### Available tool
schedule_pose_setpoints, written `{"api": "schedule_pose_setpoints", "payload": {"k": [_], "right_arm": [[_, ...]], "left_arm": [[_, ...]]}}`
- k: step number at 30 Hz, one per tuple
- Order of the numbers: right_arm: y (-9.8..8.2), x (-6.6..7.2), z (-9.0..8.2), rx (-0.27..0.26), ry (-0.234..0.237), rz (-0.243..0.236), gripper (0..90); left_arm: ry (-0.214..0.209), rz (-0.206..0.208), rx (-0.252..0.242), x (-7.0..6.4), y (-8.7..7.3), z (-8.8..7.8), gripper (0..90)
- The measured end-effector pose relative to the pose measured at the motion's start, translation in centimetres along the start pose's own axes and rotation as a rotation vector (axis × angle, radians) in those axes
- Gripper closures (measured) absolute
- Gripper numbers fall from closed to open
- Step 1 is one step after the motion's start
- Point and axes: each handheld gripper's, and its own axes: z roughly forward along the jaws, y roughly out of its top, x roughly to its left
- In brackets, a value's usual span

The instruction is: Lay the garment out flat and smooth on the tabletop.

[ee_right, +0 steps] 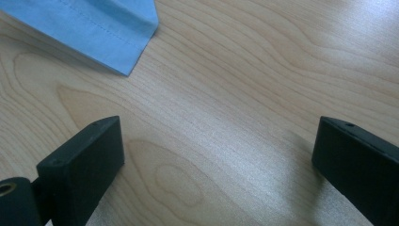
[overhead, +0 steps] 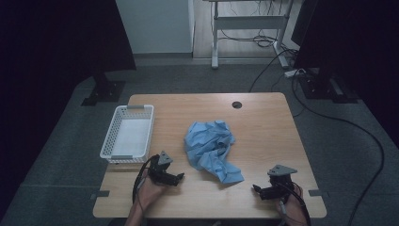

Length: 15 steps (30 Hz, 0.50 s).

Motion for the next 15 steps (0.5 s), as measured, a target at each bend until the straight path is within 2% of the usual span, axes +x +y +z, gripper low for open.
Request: {"api": "schedule_pose_setpoints", "payload": {"k": [3,6,9,12,15], "right_arm": [[0.0,0.1,0.0,0.0,-0.004,0.005,2.5],[0.1,0.2,0.0,0.001,-0.002,0.008,2.9],[0.4,0.2,-0.1,0.025,0.002,0.003,7.6],[0.8,0.2,-0.1,0.028,0.04,0.023,10.6],[1.5,0.2,0.1,0.027,0.065,0.03,12.7]], "left_arm": [[0.0,-0.001,0.006,0.1,0.2,-0.2,15.3],[-0.005,0.005,0.019,0.1,0.4,-0.2,18.4],[-0.014,0.001,0.051,0.4,1.1,-0.2,24.6],[-0.016,0.005,0.056,0.6,2.0,-0.2,26.3],[-0.022,0.015,0.038,0.7,3.3,-0.4,27.5]]}}
